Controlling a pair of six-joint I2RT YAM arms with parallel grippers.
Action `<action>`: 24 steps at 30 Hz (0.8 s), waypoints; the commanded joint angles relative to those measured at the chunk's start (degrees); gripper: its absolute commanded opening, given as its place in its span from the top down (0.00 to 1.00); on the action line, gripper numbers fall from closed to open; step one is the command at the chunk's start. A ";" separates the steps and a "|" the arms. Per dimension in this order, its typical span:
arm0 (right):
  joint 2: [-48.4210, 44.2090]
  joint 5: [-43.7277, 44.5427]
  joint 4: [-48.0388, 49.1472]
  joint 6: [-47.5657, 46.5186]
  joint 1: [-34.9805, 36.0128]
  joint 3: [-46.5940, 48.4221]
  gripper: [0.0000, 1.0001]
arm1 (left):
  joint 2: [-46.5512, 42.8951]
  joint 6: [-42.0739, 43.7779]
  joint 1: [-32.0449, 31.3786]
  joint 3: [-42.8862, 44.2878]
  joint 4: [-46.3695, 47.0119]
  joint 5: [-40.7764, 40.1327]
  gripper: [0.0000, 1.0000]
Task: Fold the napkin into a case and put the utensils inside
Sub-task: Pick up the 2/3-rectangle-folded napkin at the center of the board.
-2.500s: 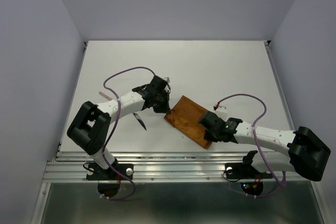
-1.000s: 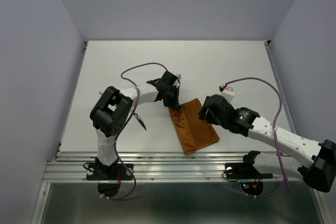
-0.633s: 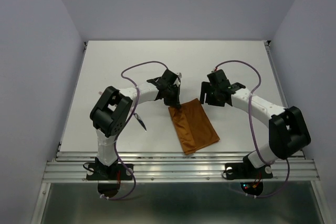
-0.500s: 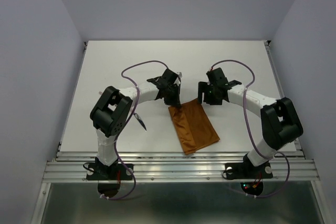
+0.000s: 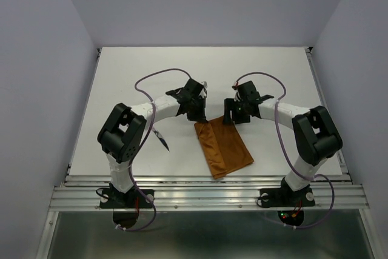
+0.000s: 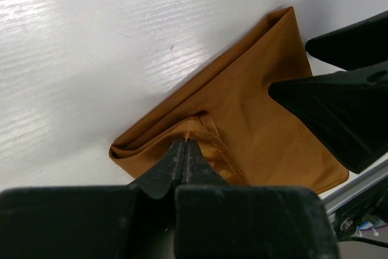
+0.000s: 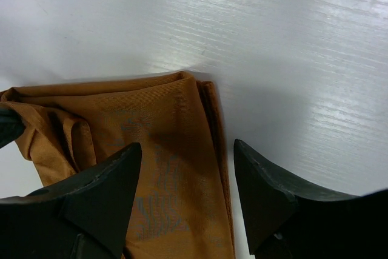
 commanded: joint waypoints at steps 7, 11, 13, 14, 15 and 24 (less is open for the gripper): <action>3.08 -5.01 5.12 -1.25 -0.08 -0.45 0.44 | -2.05 -1.68 -0.28 -3.77 2.75 -0.34 1.00; 2.20 -2.91 6.27 0.94 -0.08 -1.59 0.69 | 0.06 -1.06 -0.19 -3.67 3.89 -0.43 1.00; 1.06 -2.46 6.35 1.56 -0.08 -1.86 0.78 | 1.12 -0.80 -0.19 -3.41 3.72 -0.43 1.00; 0.62 -2.38 6.53 1.74 -0.08 -2.21 0.83 | 1.30 -0.80 -0.11 -3.33 3.63 -0.34 1.00; -0.16 -2.46 6.70 2.18 -0.08 -2.47 0.86 | 1.30 -0.97 -0.11 -3.59 3.63 -0.43 1.00; -5.44 -2.81 7.58 4.99 -0.08 -3.70 0.99 | 1.12 -1.41 -0.11 -5.26 4.77 -0.34 1.00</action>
